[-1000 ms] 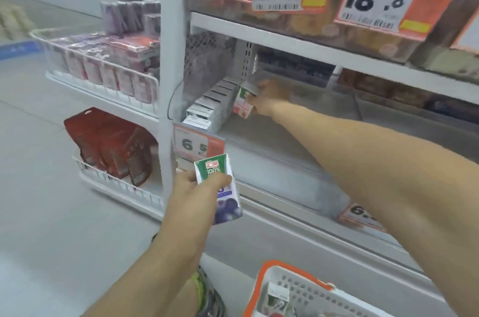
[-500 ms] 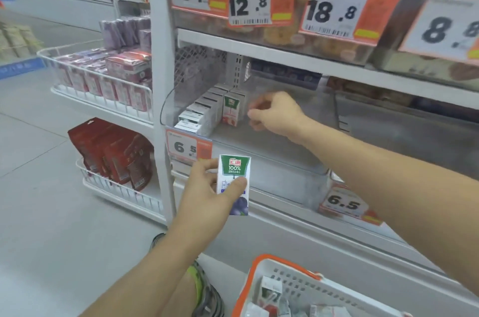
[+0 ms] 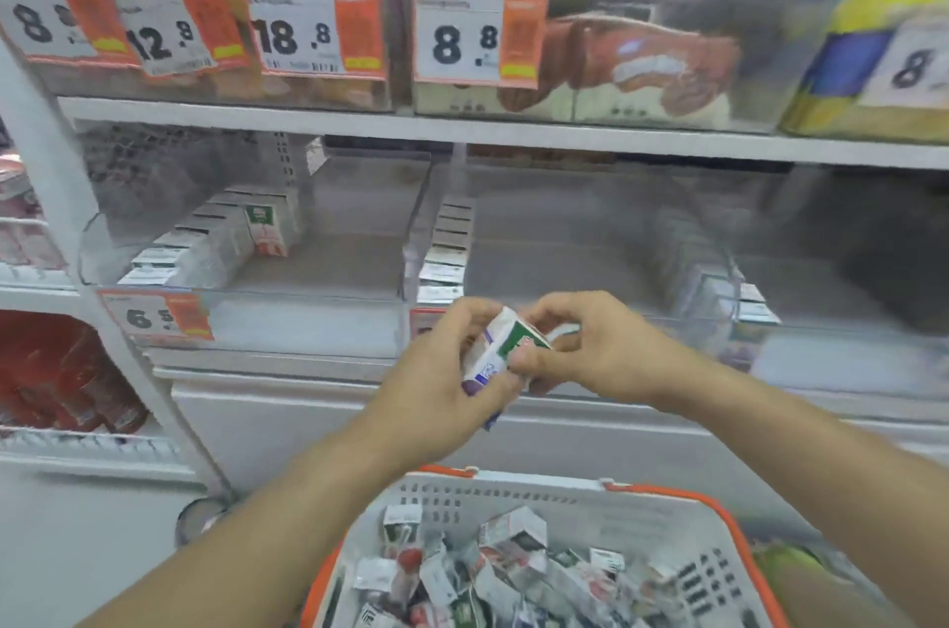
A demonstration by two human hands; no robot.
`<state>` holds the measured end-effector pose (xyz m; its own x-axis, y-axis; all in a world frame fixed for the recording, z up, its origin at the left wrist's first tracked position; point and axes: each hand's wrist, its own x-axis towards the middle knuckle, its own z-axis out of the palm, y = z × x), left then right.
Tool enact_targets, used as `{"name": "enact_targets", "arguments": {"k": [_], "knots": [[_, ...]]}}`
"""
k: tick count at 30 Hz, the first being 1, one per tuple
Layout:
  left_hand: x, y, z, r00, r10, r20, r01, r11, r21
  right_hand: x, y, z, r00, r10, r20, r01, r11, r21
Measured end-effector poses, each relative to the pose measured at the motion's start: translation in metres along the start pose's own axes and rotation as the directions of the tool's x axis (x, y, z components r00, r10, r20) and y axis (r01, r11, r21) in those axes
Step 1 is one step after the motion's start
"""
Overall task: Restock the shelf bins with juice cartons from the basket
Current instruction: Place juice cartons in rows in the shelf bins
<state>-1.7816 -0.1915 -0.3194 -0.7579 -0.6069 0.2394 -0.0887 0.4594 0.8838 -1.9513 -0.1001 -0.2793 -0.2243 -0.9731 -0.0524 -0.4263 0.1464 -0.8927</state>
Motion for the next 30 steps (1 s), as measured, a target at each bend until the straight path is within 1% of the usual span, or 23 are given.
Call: {"name": "enact_targets", "arguments": {"k": [3, 5, 7, 9, 12, 14, 16, 18, 21, 23, 25, 27, 30], "knots": [[0.015, 0.014, 0.037, 0.991, 0.134, 0.0, -0.133, 0.984, 0.12, -0.032, 0.022, -0.033, 0.992, -0.07, -0.101, 0.075, 0.996, 0.042], [0.026, 0.023, 0.06, 0.981, 0.194, -0.026, -0.186, 0.963, 0.195, -0.054, 0.033, -0.057, 0.975, -0.122, -0.188, 0.13, 0.991, 0.028], [0.04, 0.03, 0.082, 0.969, 0.24, -0.06, -0.217, 0.94, 0.262, -0.073, 0.042, -0.082, 0.932, -0.169, -0.32, 0.171, 0.985, -0.02], [0.054, 0.029, 0.104, 0.946, 0.317, -0.07, -0.271, 0.889, 0.37, -0.09, 0.052, -0.11, 0.858, -0.207, -0.47, 0.193, 0.978, -0.08], [0.071, 0.02, 0.132, 0.932, 0.358, -0.06, -0.284, 0.822, 0.493, -0.109, 0.067, -0.159, 0.726, -0.261, -0.636, 0.125, 0.96, -0.251], [0.082, 0.014, 0.149, 0.926, 0.375, -0.04, -0.292, 0.779, 0.554, -0.111, 0.081, -0.194, 0.646, -0.26, -0.718, 0.04, 0.95, -0.308], [0.091, 0.01, 0.163, 0.913, 0.407, -0.027, -0.303, 0.72, 0.624, -0.101, 0.097, -0.223, 0.599, -0.249, -0.761, -0.07, 0.931, -0.359], [0.095, 0.008, 0.173, 0.901, 0.431, -0.039, -0.298, 0.683, 0.667, -0.083, 0.114, -0.244, 0.598, -0.238, -0.765, -0.153, 0.903, -0.4], [0.097, 0.006, 0.181, 0.874, 0.478, -0.086, -0.299, 0.669, 0.68, -0.041, 0.141, -0.268, 0.667, -0.196, -0.719, -0.269, 0.836, -0.478], [0.1, 0.002, 0.184, 0.839, 0.533, -0.109, -0.319, 0.645, 0.694, -0.002, 0.156, -0.281, 0.735, -0.162, -0.659, -0.28, 0.812, -0.512], [0.102, -0.003, 0.186, 0.811, 0.57, -0.127, -0.326, 0.622, 0.712, 0.039, 0.164, -0.29, 0.778, -0.091, -0.621, -0.298, 0.818, -0.493], [0.103, -0.006, 0.186, 0.8, 0.583, -0.142, -0.325, 0.62, 0.714, 0.073, 0.168, -0.294, 0.782, -0.042, -0.622, -0.333, 0.816, -0.473], [0.103, -0.008, 0.187, 0.794, 0.589, -0.15, -0.332, 0.628, 0.704, 0.108, 0.177, -0.295, 0.796, -0.046, -0.603, -0.318, 0.816, -0.482]]}}
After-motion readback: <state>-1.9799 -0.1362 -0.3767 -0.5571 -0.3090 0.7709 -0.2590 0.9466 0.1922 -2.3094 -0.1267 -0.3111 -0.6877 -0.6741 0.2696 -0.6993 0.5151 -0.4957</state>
